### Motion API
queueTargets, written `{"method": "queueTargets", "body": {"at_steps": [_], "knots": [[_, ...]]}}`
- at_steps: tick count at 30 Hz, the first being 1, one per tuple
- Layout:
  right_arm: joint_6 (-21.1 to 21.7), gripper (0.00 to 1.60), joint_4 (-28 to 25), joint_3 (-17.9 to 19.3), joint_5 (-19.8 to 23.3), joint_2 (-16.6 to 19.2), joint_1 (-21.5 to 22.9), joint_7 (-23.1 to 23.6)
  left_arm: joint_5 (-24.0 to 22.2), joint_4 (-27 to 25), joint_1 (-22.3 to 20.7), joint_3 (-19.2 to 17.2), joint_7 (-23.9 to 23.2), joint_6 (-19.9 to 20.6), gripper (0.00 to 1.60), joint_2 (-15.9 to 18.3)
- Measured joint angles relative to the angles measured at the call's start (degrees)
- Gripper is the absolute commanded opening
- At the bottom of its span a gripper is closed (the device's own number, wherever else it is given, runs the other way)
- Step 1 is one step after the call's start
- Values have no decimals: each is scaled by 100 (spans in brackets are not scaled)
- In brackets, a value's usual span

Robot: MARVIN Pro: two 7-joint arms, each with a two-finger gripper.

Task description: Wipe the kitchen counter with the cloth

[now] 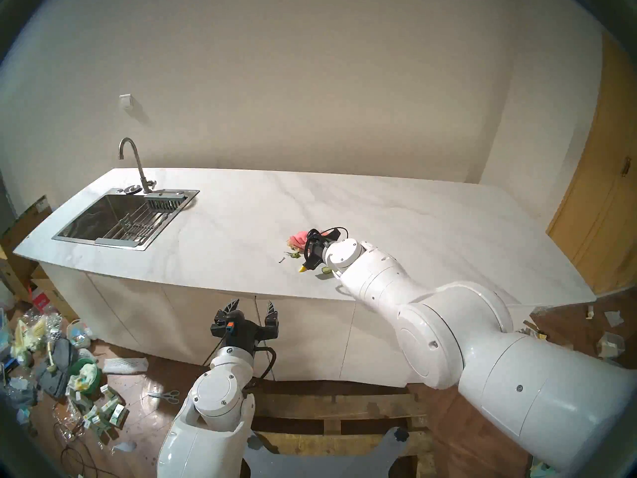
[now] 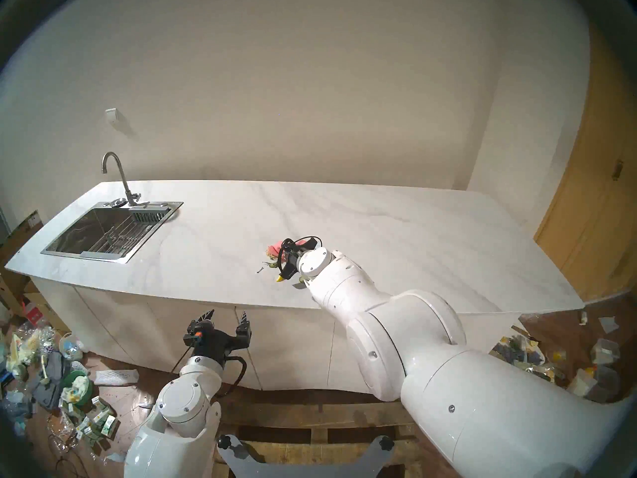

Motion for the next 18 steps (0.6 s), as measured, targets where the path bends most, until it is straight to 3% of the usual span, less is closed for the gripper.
{"method": "queueTargets", "body": {"at_steps": [5, 18], "knots": [[-155, 0, -141, 27, -3, 90, -53, 27, -1, 0, 0, 1, 1, 0, 160, 2], [-242, 0, -713, 435, 78, 285, -92, -1170, -3, 9, -2, 3, 6, 0, 160, 3]]}}
